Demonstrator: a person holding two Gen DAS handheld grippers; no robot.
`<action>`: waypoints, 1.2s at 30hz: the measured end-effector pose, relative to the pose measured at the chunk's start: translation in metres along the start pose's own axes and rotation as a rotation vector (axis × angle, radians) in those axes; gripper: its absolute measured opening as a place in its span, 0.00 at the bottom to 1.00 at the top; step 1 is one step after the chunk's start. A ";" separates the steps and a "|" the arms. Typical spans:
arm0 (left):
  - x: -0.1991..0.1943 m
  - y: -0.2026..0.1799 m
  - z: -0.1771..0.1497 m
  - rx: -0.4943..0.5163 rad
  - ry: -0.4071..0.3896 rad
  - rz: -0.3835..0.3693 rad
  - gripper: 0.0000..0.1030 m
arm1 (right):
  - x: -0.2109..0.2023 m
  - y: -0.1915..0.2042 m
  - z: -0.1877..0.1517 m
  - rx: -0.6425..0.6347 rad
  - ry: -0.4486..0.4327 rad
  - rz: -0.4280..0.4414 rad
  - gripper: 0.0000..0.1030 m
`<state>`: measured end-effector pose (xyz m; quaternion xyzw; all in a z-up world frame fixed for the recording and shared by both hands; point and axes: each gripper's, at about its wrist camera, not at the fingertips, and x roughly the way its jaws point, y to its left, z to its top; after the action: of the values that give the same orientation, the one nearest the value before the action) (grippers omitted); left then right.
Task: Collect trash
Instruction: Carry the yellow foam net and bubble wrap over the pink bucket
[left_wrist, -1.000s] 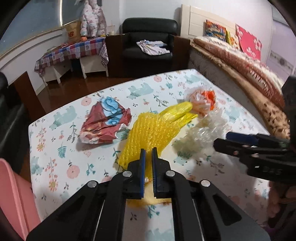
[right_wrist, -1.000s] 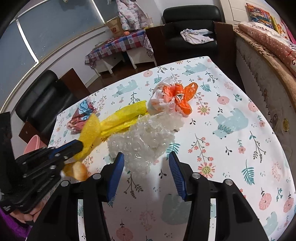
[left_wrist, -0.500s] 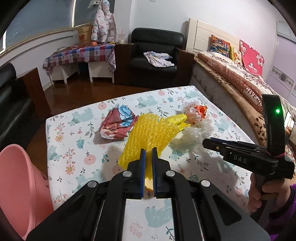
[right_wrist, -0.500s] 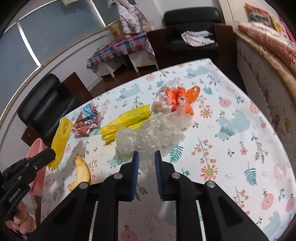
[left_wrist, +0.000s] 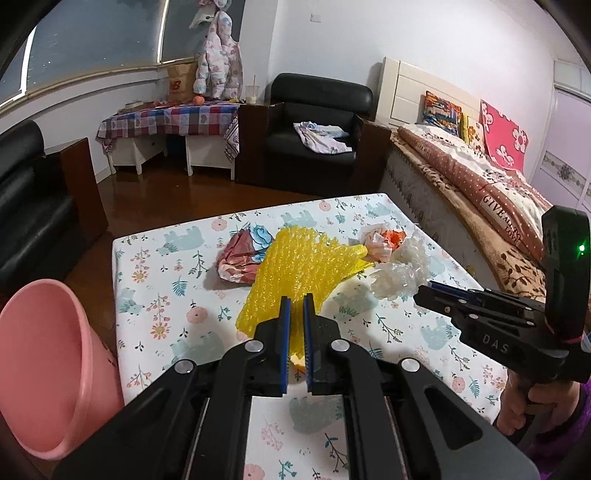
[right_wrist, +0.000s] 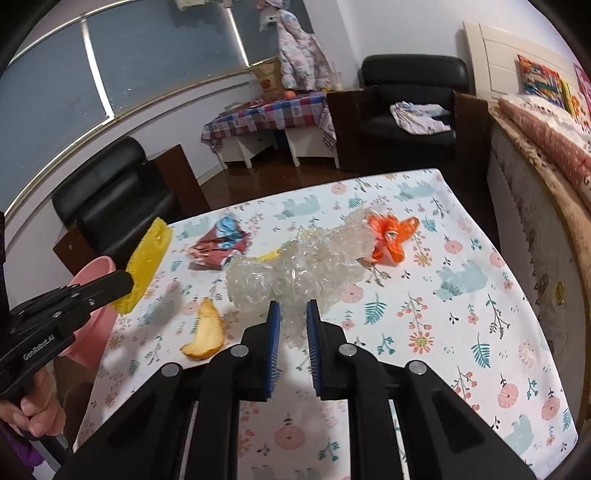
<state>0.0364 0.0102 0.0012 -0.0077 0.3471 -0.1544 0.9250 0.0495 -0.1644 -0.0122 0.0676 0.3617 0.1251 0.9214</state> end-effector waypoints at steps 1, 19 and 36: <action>-0.001 0.001 -0.001 -0.004 -0.001 -0.001 0.06 | -0.001 0.003 0.000 -0.005 -0.001 0.002 0.13; -0.020 0.004 -0.011 -0.019 -0.037 0.016 0.06 | -0.010 0.042 -0.011 -0.085 -0.026 0.050 0.13; -0.074 0.076 -0.022 -0.112 -0.125 0.209 0.06 | 0.009 0.137 -0.001 -0.265 -0.035 0.206 0.14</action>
<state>-0.0088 0.1060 0.0228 -0.0328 0.2960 -0.0369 0.9539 0.0304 -0.0306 0.0112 -0.0156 0.3169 0.2642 0.9108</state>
